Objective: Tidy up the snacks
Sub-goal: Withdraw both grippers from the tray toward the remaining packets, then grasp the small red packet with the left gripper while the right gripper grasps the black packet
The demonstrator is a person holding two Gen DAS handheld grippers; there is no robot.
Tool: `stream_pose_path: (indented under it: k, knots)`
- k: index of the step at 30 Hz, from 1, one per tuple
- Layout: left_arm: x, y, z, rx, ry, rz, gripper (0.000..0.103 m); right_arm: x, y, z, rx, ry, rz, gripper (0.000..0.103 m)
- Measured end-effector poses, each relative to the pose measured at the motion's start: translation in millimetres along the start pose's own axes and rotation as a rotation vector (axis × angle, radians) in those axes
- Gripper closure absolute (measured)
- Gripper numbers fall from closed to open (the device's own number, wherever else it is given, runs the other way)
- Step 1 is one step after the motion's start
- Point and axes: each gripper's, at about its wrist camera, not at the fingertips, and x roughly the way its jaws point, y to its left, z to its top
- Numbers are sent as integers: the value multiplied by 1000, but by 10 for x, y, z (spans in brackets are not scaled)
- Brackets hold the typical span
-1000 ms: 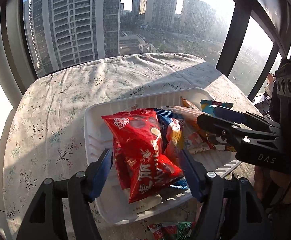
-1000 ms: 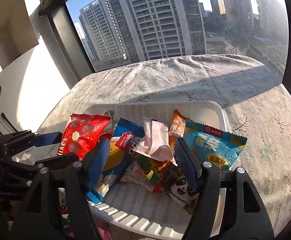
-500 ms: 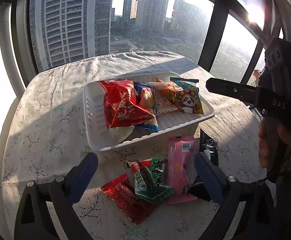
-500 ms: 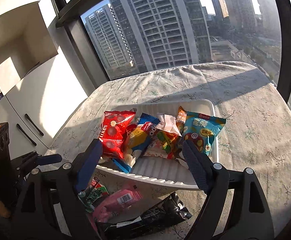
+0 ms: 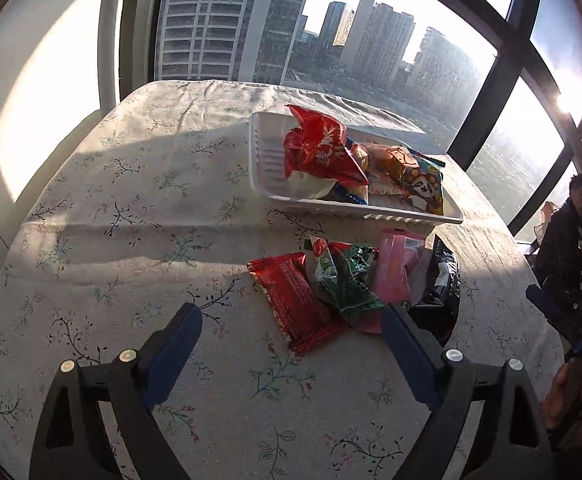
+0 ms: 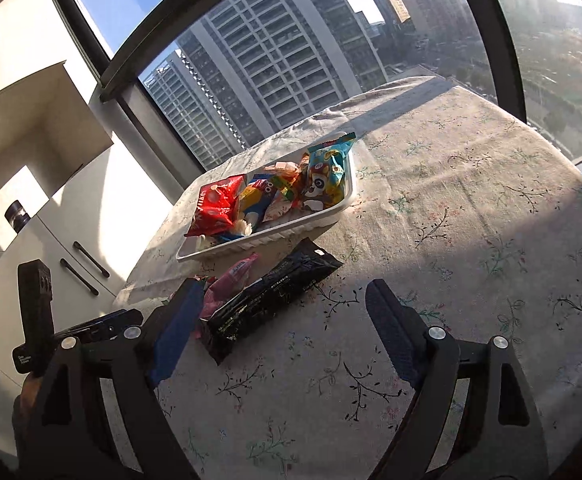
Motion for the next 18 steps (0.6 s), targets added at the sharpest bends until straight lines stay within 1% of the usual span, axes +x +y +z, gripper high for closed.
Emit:
stream_pose_path:
  k: [2, 6, 12, 15, 18]
  knots:
    - [40, 41, 24, -26, 5, 30, 22, -37, -45, -101, 5, 4, -14, 20]
    - [147, 57, 60, -53, 19, 56, 23, -21, -87, -188, 4, 21, -25, 20]
    - [359, -27, 118, -35, 56, 116, 24, 92, -84, -177, -1, 58, -21, 20]
    - [435, -49, 123, -33, 77, 126, 25, 104, -92, -177, 1, 62, -22, 20]
    - [521, -117, 104, -6, 104, 140, 25, 130, -76, -181, -6, 75, -25, 20]
